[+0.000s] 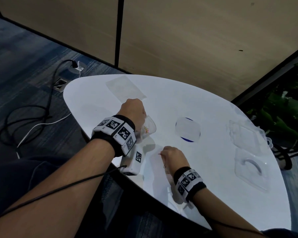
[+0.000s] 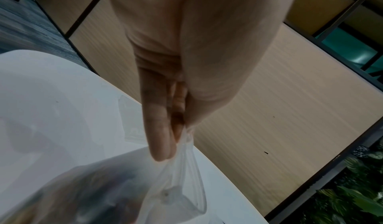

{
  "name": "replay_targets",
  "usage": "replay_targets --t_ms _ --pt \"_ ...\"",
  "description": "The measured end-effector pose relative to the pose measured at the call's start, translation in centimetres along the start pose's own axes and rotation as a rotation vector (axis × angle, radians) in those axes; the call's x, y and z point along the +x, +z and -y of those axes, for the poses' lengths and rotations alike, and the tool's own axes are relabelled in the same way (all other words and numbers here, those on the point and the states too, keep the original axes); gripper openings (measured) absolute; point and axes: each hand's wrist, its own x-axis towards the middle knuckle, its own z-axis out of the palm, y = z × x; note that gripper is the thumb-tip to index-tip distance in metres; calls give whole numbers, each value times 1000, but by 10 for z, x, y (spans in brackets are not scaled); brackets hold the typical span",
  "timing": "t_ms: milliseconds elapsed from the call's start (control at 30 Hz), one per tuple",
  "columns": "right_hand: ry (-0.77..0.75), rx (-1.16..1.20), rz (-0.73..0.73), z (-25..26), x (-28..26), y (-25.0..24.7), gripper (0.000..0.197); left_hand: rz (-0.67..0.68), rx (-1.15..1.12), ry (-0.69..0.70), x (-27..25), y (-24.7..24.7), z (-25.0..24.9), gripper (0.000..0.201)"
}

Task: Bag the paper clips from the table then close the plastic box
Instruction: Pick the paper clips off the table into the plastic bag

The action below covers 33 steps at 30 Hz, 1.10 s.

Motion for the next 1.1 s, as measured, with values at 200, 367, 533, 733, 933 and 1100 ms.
replay_targets --t_ms 200,367,533,733,933,1100 --pt "490 597 -79 -33 21 -42 12 11 -1 4 2 2 0 17" --pt "517 1346 -186 -23 31 -90 11 24 -11 -3 1 4 -3 20" --pt "293 1472 -118 27 37 -127 14 7 7 3 0 6 -4 19" --pt "206 875 -218 61 48 -107 17 -8 14 -13 2 6 -3 19" --pt "13 582 -125 69 47 -116 19 0 -1 9 3 7 1 17" --pt "20 903 -185 42 32 -126 32 -25 10 9 4 1 5 18"
